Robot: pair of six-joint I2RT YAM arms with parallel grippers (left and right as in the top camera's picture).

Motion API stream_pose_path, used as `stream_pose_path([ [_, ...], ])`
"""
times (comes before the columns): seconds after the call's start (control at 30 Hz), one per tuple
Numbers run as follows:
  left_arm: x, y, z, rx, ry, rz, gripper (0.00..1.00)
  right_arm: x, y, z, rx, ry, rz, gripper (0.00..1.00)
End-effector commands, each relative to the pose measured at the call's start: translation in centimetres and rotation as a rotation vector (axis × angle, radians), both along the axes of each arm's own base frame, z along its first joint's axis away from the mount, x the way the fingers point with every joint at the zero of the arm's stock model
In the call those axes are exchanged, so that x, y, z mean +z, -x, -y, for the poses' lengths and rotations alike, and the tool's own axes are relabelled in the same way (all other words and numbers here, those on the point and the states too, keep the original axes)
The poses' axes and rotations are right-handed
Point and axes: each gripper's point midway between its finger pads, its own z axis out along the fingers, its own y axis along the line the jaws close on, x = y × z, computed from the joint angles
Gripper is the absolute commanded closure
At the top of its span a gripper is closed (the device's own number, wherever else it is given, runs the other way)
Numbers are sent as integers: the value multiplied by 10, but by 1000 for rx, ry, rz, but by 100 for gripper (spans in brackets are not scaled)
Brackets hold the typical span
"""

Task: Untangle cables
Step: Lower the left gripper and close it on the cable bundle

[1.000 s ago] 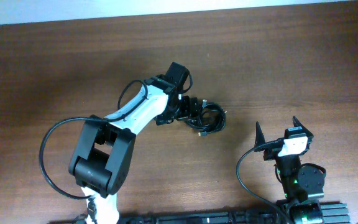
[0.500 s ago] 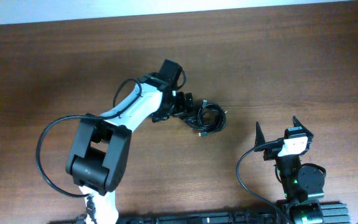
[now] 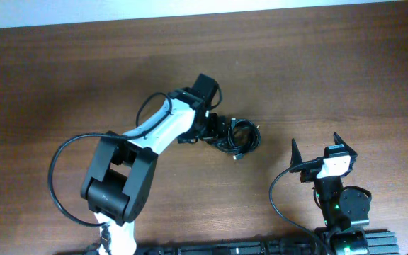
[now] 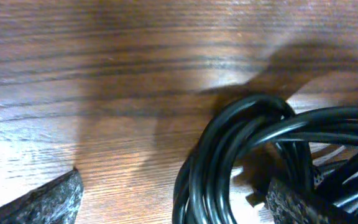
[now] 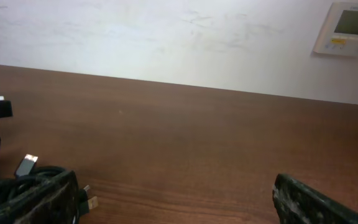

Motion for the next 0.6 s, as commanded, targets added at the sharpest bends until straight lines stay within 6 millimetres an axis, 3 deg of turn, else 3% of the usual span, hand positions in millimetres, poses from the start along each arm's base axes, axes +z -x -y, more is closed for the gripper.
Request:
stream_pose_path([
  [0.0,-15,6,-8,-17,-52,-16,9,-2,0,3,-18,-6,-5,1],
  [0.17,-17,13,-4,-10,-24,-50,13,-3,0,3,-18,-6,-5,1],
  [0.37,-33,26,-11,2,-33,-76,17,-2,0,3,-18,-6,-5,1],
  [0.5,-34,27,-12,2,-35,-77,44,-2,0,3,-18,-6,-5,1],
  [0.57,-35,29,-13,-12,-38,-78,47,-3,0,3,-18,-6,-5,1],
])
